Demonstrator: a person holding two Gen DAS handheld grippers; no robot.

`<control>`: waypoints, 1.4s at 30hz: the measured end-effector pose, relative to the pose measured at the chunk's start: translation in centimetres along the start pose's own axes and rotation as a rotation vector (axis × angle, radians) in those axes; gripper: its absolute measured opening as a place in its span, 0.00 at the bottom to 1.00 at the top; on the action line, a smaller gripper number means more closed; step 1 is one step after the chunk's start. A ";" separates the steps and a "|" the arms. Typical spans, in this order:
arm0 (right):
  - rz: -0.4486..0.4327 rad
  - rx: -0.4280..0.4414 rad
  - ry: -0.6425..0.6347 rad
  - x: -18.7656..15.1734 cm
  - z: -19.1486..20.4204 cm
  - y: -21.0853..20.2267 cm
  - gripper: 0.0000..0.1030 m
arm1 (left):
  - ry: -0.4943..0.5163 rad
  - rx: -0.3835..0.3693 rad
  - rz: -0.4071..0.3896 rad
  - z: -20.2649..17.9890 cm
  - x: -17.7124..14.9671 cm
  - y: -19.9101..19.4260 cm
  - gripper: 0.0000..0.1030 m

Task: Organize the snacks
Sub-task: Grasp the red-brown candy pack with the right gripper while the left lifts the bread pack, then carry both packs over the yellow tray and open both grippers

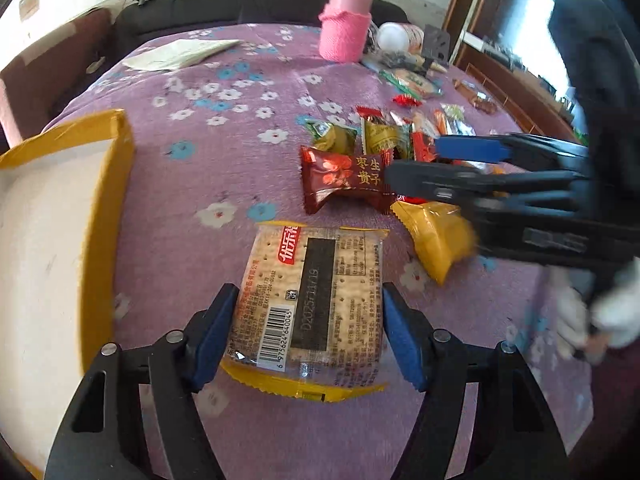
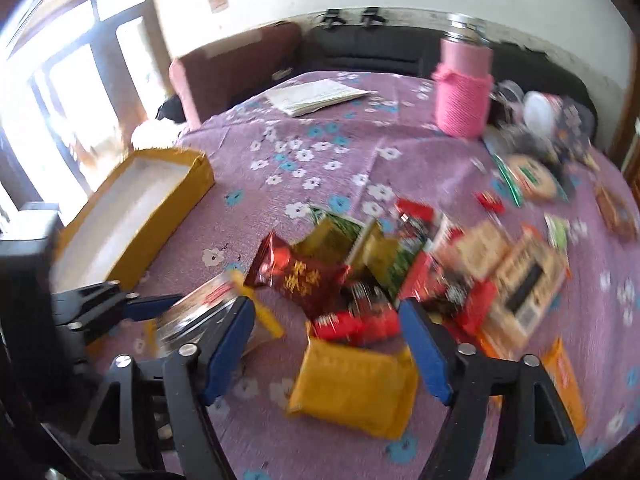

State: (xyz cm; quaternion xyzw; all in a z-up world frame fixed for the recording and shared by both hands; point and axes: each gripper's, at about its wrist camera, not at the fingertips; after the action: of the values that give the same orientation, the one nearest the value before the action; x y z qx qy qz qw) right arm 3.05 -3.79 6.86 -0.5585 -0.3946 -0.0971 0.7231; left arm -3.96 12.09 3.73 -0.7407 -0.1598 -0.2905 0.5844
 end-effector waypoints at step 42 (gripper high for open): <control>0.141 0.410 -0.027 2.6 26.5 5.1 0.30 | -0.361 0.360 -0.165 22.4 -4.9 -10.1 0.67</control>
State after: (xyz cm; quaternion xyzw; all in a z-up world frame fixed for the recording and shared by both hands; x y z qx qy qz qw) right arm -4.45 22.25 6.58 -0.4272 -0.3757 0.0432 0.8213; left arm -8.11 36.71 5.21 -0.6491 -0.3703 -0.1673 0.6430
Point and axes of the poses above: each gripper's, at about its wrist camera, not at the fingertips, and y roughly the way its jaws point, z to its left, x to its top, and after that the axes turned 4 degrees about -z, right-handed
